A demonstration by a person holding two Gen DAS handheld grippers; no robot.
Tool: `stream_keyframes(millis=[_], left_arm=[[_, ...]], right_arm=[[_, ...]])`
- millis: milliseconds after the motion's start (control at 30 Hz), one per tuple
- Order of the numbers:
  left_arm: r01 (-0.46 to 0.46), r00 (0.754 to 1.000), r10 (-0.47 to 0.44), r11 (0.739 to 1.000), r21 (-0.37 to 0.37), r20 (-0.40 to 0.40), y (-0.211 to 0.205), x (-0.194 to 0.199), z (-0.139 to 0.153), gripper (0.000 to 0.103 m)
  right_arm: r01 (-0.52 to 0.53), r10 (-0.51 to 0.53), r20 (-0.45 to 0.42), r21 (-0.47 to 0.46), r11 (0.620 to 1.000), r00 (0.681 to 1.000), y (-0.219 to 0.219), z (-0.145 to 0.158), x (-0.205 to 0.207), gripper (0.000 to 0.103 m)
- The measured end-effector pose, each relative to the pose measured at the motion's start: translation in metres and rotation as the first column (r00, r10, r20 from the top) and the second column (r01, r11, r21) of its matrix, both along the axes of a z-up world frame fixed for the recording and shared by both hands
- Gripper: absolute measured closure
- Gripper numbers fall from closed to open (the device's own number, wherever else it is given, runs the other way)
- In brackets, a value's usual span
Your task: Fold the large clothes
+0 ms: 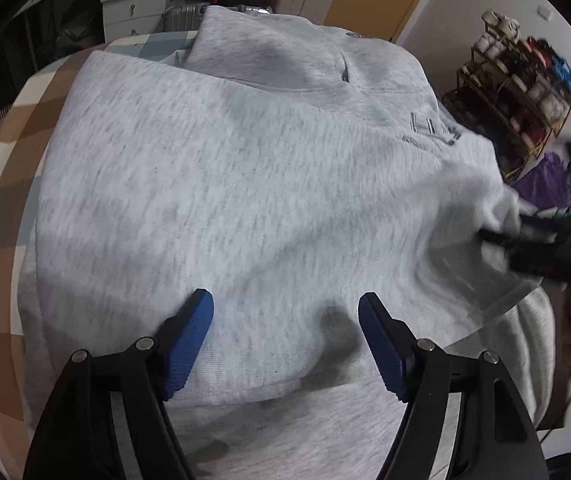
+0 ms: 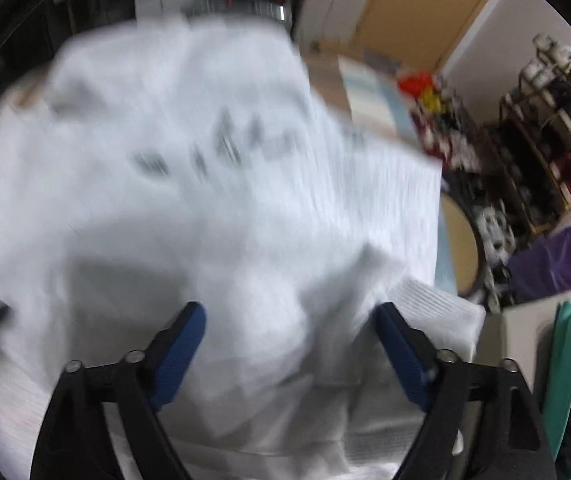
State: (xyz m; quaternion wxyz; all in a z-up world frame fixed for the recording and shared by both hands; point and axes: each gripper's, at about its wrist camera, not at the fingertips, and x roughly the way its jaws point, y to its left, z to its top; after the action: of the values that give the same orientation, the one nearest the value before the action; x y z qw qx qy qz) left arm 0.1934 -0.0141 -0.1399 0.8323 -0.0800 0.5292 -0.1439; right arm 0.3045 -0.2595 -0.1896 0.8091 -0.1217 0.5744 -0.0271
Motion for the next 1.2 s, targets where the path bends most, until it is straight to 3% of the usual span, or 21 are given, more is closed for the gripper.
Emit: stream_keyframes(millis=[33,100,167,300,367,400,467,600,700,733,767,867,900,1000,1067,1133,1200], left_arm=[[-0.009,1.000,0.008,1.000,-0.026,-0.009,0.003,0.002,-0.001,0.033],[-0.016,1.000,0.016,0.999,-0.052,-0.019,0.008,0.002,0.000,0.033],[-0.018,1.000,0.016,0.998,-0.065,-0.025,0.011,0.002,0.000,0.033],[-0.033,0.999,0.030,0.995,-0.093,-0.035,0.020,0.002,0.006,0.033],[-0.116,0.992,0.123,0.980,-0.160,0.038,0.044,0.000,0.023,0.034],[-0.176,0.978,0.191,0.971,-0.161,0.085,0.058,-0.001,0.032,0.034],[-0.217,0.965,0.233,0.967,-0.135,0.117,0.074,0.000,0.038,0.034],[-0.199,0.979,0.201,0.963,-0.182,-0.007,0.086,0.009,0.006,0.034],[-0.148,0.988,0.153,0.981,-0.123,0.025,0.079,0.008,0.004,0.034],[-0.132,0.990,0.135,0.987,-0.095,0.030,0.075,0.008,0.002,0.034],[-0.119,0.992,0.122,0.990,-0.078,0.038,0.073,0.007,0.001,0.034],[-0.097,0.993,0.100,0.994,-0.042,0.059,0.071,0.003,0.003,0.034],[-0.102,0.993,0.105,0.993,-0.056,0.060,0.074,0.002,0.003,0.034],[-0.137,0.987,0.149,0.973,-0.187,0.053,0.096,-0.002,0.003,0.034],[-0.155,0.985,0.172,0.945,-0.289,0.032,0.112,-0.003,0.000,0.034],[-0.173,0.980,0.196,0.912,-0.371,0.023,0.123,-0.006,-0.003,0.034],[-0.191,0.976,0.219,0.879,-0.437,0.014,0.128,-0.006,-0.008,0.034]], right_arm=[[-0.001,0.001,-0.019,-0.002,1.000,1.000,-0.004,-0.009,-0.004,0.019],[0.017,-0.019,0.022,0.077,0.997,1.000,-0.018,-0.012,-0.016,0.017],[0.054,-0.055,0.006,0.133,0.990,0.998,-0.028,-0.012,-0.021,0.017],[-0.020,0.020,0.004,0.020,1.000,1.000,-0.002,0.006,-0.023,0.018],[-0.075,0.070,0.073,0.060,0.995,0.995,0.015,0.025,-0.025,0.017],[-0.094,0.085,0.102,0.084,0.992,0.991,0.025,0.035,-0.026,0.017],[-0.120,0.102,0.128,0.139,0.983,0.986,0.042,0.046,-0.020,0.017],[-0.130,0.121,0.082,0.128,0.983,0.989,0.076,0.031,0.000,0.019],[-0.116,0.115,0.024,0.068,0.991,0.993,0.085,0.001,0.010,0.018],[-0.090,0.091,-0.018,0.056,0.994,0.996,0.084,-0.013,0.011,0.013],[-0.052,0.049,0.030,0.097,0.994,0.998,0.078,-0.010,0.009,0.008],[0.012,-0.002,-0.071,0.149,0.989,0.998,0.072,-0.009,0.023,0.012],[0.004,0.011,-0.085,0.168,0.986,0.996,0.076,-0.004,0.026,0.016],[-0.093,0.088,0.031,0.264,0.960,0.996,0.103,0.030,0.028,0.019],[-0.183,0.146,0.131,0.342,0.922,0.981,0.129,0.052,0.029,0.019],[-0.266,0.211,0.176,0.404,0.875,0.962,0.158,0.064,0.036,0.020],[-0.328,0.281,0.168,0.449,0.831,0.945,0.194,0.063,0.049,0.052]])
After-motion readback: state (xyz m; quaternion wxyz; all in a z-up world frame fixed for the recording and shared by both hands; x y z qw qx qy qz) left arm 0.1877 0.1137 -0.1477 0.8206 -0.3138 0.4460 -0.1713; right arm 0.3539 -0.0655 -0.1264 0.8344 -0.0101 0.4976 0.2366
